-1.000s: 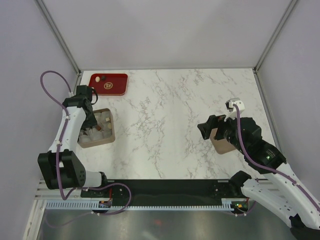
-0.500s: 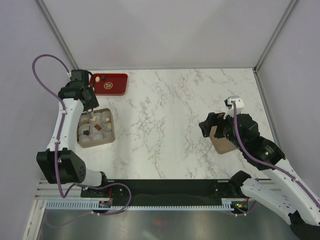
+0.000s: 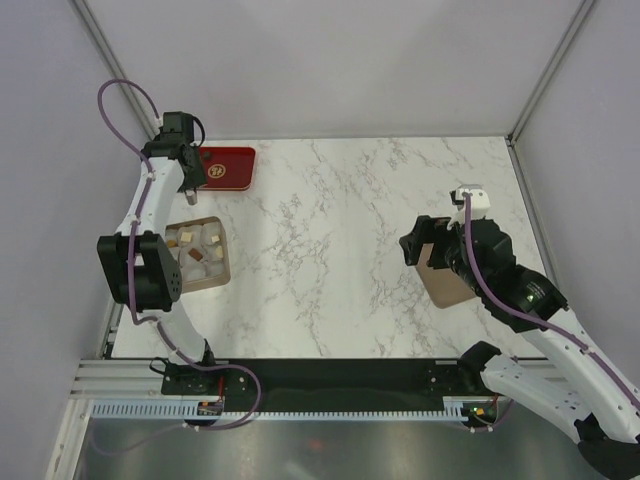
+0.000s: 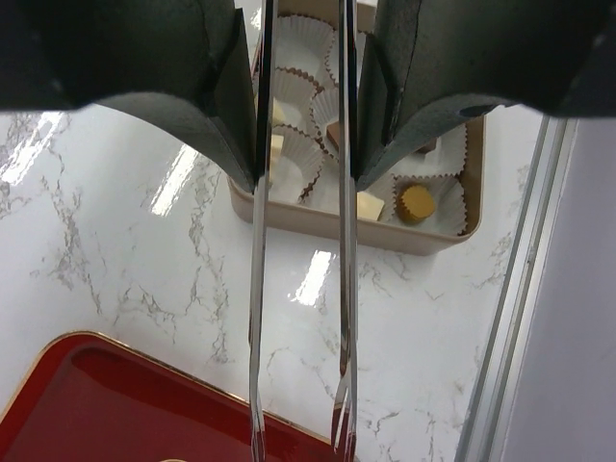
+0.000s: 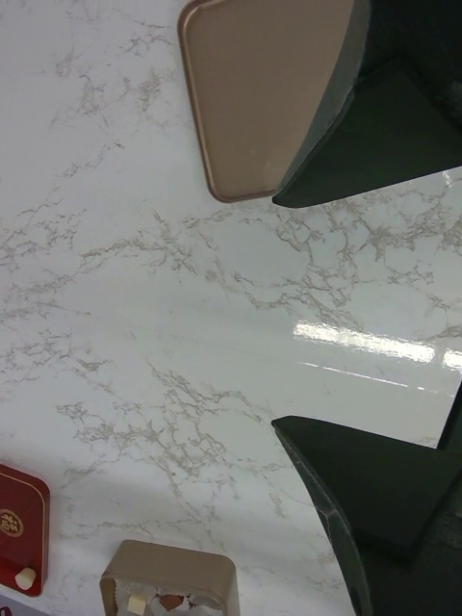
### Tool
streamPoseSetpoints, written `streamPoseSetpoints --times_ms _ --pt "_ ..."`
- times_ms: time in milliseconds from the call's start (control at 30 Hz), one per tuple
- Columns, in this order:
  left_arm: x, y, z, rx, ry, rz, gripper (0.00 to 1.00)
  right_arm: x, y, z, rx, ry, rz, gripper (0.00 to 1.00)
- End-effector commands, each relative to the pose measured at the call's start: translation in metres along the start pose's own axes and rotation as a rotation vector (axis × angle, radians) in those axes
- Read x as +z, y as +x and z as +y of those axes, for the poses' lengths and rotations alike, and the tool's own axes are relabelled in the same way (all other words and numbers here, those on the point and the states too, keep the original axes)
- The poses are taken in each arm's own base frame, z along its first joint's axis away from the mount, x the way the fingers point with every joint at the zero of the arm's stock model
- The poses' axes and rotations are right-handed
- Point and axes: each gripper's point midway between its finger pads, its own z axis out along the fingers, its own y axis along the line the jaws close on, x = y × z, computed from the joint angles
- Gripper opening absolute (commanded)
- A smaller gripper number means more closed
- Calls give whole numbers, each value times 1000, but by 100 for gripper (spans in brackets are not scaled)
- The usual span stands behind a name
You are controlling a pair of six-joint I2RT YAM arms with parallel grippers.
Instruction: Pack the chocolate
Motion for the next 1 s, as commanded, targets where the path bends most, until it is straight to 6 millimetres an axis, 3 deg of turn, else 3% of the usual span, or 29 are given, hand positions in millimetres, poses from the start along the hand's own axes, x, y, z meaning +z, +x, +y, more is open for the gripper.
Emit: streamPoseSetpoints --times_ms 0,200,667,967 --pt "9 -34 1 -20 -27 -75 49 -4 -20 1 28 18 -60 98" --pt "26 -47 -8 -28 -20 -81 50 2 -22 0 8 32 -59 98" --pt "71 -41 0 -80 -62 -18 50 17 -14 -4 -28 63 -48 98" --pt "81 -37 -2 -92 -67 -2 50 22 -13 -5 -45 75 -44 98"
